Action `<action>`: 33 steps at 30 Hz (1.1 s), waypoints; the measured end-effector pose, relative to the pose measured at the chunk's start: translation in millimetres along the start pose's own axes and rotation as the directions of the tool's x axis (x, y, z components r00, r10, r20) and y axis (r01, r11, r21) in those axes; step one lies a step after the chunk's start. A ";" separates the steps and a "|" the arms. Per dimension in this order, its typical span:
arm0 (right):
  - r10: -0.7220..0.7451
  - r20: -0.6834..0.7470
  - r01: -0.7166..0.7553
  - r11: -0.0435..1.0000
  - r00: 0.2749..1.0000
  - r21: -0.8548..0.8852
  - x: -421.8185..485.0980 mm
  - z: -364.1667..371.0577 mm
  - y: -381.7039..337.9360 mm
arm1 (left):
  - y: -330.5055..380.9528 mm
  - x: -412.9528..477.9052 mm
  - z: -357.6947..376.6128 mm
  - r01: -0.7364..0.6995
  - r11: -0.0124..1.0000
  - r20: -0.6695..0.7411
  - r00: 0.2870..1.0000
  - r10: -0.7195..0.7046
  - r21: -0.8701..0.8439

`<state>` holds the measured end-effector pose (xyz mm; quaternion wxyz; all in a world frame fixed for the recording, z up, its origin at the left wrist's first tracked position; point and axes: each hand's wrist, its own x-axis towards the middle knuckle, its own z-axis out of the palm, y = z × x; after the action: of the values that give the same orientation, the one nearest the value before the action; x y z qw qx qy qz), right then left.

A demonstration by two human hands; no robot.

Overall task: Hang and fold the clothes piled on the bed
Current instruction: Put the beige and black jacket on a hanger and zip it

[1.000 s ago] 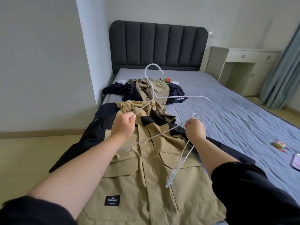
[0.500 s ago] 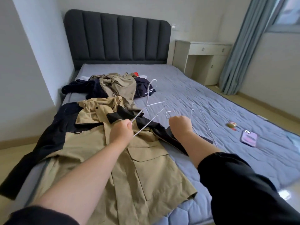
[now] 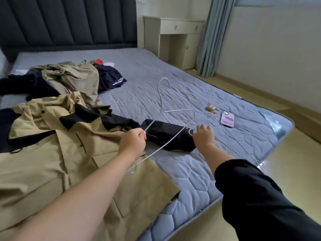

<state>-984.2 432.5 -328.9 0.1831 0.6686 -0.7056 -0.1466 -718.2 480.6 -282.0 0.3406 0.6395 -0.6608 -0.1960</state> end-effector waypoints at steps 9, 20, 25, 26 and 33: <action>0.079 0.380 -0.195 0.941 0.921 0.277 -4.2 64.5 27.8 | -15.6 0.7 23.0 0.028 0.993 0.027 0.999 -0.025 -0.116; 0.239 0.403 -0.401 0.832 0.883 0.384 -2.2 31.4 2.0 | -20.8 -4.5 10.9 0.078 0.973 0.054 0.996 -0.068 -0.216; 0.193 0.154 -0.241 0.604 0.969 0.759 -1.0 -48.3 -45.1 | -20.2 -11.8 -9.7 0.103 0.952 0.072 0.994 -0.085 -0.287; 0.182 0.121 -0.202 0.547 0.976 0.812 -2.2 -65.5 -52.8 | -20.5 -13.9 -15.4 0.089 0.957 0.062 0.995 -0.075 -0.278; -0.123 0.131 -0.170 -0.393 0.984 0.904 -13.5 -181.1 -105.1 | -31.1 -25.3 -66.1 0.020 0.975 -0.058 0.998 -0.034 -0.222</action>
<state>-807.8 446.2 -216.1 -0.5172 0.4883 -0.5365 0.4542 -651.0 513.8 -262.9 0.4273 0.6122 -0.6153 -0.2532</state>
